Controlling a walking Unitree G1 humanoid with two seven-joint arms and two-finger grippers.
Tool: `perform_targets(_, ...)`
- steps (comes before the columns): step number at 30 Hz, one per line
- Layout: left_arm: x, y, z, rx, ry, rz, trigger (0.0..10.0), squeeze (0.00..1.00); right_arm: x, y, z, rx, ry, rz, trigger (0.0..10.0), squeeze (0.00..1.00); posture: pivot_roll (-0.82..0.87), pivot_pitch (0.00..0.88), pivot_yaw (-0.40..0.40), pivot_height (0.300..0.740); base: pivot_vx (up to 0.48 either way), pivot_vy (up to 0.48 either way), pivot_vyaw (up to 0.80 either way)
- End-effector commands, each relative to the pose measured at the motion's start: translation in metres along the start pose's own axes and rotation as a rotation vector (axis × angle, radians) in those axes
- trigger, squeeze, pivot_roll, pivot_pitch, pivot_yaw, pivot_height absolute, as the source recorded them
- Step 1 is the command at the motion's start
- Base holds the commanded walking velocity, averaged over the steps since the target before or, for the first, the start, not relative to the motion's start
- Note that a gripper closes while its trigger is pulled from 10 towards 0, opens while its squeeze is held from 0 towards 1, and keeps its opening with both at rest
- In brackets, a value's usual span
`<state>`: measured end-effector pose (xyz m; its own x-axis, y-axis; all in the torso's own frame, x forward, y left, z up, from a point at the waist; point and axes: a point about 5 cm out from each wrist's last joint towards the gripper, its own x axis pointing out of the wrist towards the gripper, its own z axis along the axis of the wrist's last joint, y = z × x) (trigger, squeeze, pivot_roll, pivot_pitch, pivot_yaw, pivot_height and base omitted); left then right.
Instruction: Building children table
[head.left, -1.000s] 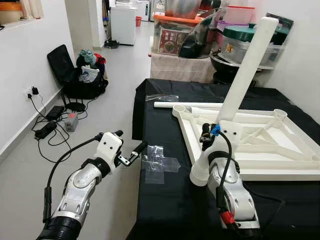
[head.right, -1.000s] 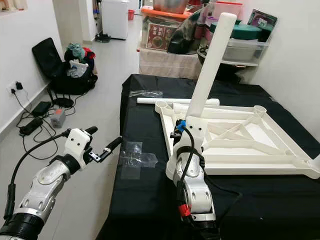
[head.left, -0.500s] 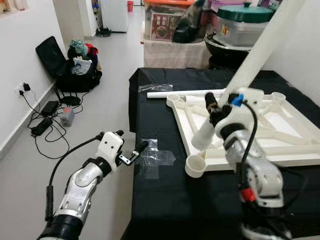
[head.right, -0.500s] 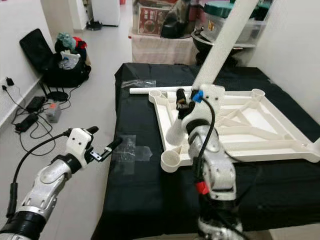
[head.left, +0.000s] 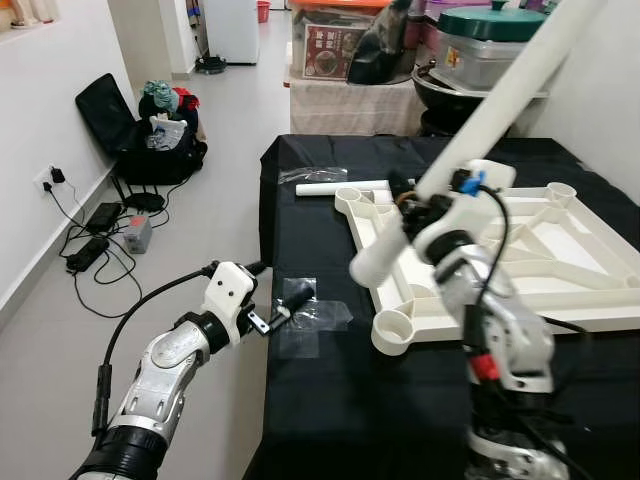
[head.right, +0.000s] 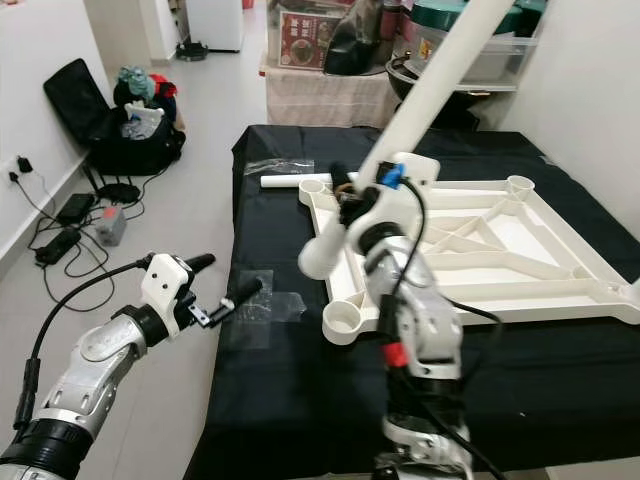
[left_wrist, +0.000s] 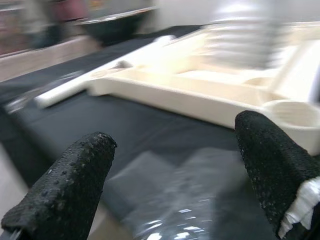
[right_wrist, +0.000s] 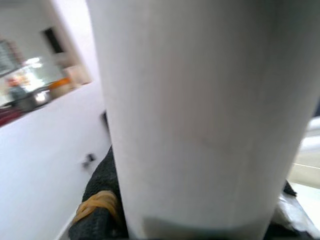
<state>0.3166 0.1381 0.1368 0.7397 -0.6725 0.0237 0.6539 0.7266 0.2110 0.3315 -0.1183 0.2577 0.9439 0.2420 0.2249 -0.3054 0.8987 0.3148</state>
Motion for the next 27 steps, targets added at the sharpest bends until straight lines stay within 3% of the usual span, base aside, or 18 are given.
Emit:
perform_targets(1,0.002,-0.004,0.003,-0.014,0.002,-0.069,10.0,0.0,0.005,0.014,0.0,0.014,0.006,0.06,10.0,0.0,0.05,0.0,-0.058,0.74,0.0,0.0,0.0)
perform_targets(2,0.002,-0.004,0.003,-0.014,0.002,-0.069,10.0,0.0,0.005,0.014,0.0,0.014,0.006,0.06,10.0,0.0,0.05,0.0,-0.058,0.74,0.0,0.0,0.0)
perform_targets(3,0.003,-0.008,0.006,-0.016,0.001,-0.12,10.0,0.0,0.008,0.03,-0.004,0.029,0.019,0.114,10.0,0.0,0.06,0.0,-0.055,0.74,0.0,0.0,0.0)
perform_targets(4,0.003,-0.008,0.006,-0.016,0.001,-0.12,10.0,0.0,0.008,0.03,-0.004,0.029,0.019,0.114,10.0,0.0,0.06,0.0,-0.055,0.74,0.0,0.0,0.0)
perform_targets(5,0.004,-0.011,0.007,-0.017,0.002,-0.156,10.0,0.0,0.009,0.045,-0.007,0.041,0.032,0.172,10.0,0.0,0.06,0.0,-0.051,0.74,0.0,0.0,0.0)
perform_targets(6,0.004,-0.011,0.007,-0.017,0.002,-0.156,10.0,0.0,0.009,0.045,-0.007,0.041,0.032,0.172,10.0,0.0,0.06,0.0,-0.051,0.74,0.0,0.0,0.0)
perform_targets(7,0.005,-0.013,0.008,-0.014,0.005,-0.182,10.0,0.0,0.01,0.059,-0.01,0.048,0.043,0.225,10.0,0.0,0.06,0.0,-0.051,0.74,0.0,0.0,0.0)
perform_targets(13,0.006,-0.012,0.009,-0.004,0.005,-0.18,10.0,0.0,0.007,0.079,-0.016,0.053,0.071,0.326,10.0,0.0,0.06,0.0,-0.054,0.74,0.0,0.0,0.0)
perform_targets(22,0.004,-0.005,0.012,0.0,-0.004,-0.123,10.0,0.0,0.003,0.076,-0.028,0.025,0.116,0.348,10.0,0.0,0.07,0.0,-0.06,0.74,0.0,0.0,0.0)
perform_targets(24,0.002,-0.004,0.007,-0.006,0.024,-0.1,10.0,0.0,0.009,0.06,-0.024,0.011,0.089,0.267,10.0,0.0,0.07,0.0,-0.06,0.74,0.0,0.0,0.0)
perform_targets(27,0.002,-0.004,0.005,-0.007,0.03,-0.096,10.0,0.0,0.01,0.056,-0.022,0.009,0.08,0.246,10.0,0.0,0.07,0.0,-0.06,0.74,0.0,0.0,0.0)
